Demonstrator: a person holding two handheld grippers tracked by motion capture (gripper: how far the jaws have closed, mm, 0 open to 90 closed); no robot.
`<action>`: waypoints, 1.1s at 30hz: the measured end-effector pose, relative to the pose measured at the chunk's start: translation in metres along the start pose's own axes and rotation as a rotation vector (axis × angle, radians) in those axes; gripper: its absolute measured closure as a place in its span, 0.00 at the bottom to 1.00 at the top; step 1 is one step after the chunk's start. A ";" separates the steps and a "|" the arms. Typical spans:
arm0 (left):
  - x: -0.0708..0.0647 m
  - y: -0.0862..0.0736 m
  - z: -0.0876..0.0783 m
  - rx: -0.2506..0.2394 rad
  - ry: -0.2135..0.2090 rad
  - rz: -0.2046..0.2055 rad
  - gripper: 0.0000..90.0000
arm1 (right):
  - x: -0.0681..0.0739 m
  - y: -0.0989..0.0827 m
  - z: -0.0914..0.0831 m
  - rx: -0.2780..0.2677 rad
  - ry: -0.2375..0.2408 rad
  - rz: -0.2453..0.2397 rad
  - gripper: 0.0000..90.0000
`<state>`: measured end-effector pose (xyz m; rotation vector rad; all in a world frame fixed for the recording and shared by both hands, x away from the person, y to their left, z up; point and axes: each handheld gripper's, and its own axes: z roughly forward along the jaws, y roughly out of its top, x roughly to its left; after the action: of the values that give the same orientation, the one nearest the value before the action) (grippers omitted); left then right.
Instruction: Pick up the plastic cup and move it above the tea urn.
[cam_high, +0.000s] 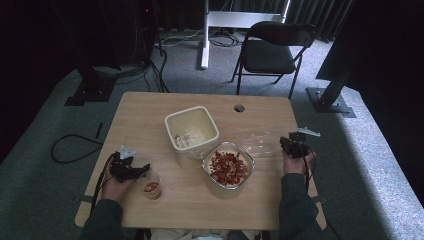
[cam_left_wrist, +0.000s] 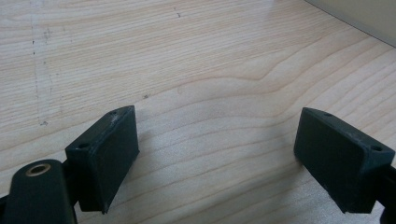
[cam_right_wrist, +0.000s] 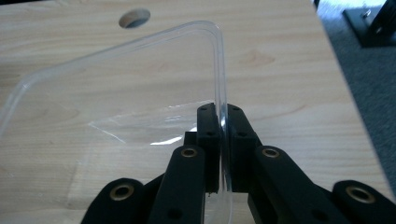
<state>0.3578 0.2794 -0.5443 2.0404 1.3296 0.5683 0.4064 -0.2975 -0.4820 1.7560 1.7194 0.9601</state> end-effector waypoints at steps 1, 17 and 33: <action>0.000 0.000 0.000 0.000 0.000 0.000 0.16 | 0.002 0.003 -0.003 -0.008 -0.010 -0.013 0.96; 0.000 0.000 0.000 0.000 0.000 0.000 0.16 | 0.017 0.034 -0.028 -0.078 -0.036 -0.053 0.96; 0.000 0.000 0.000 0.000 0.000 0.002 0.16 | 0.037 0.066 -0.049 -0.125 -0.015 -0.098 0.96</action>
<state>0.3579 0.2795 -0.5443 2.0416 1.3277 0.5696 0.4095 -0.2718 -0.3953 1.5811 1.6820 0.9870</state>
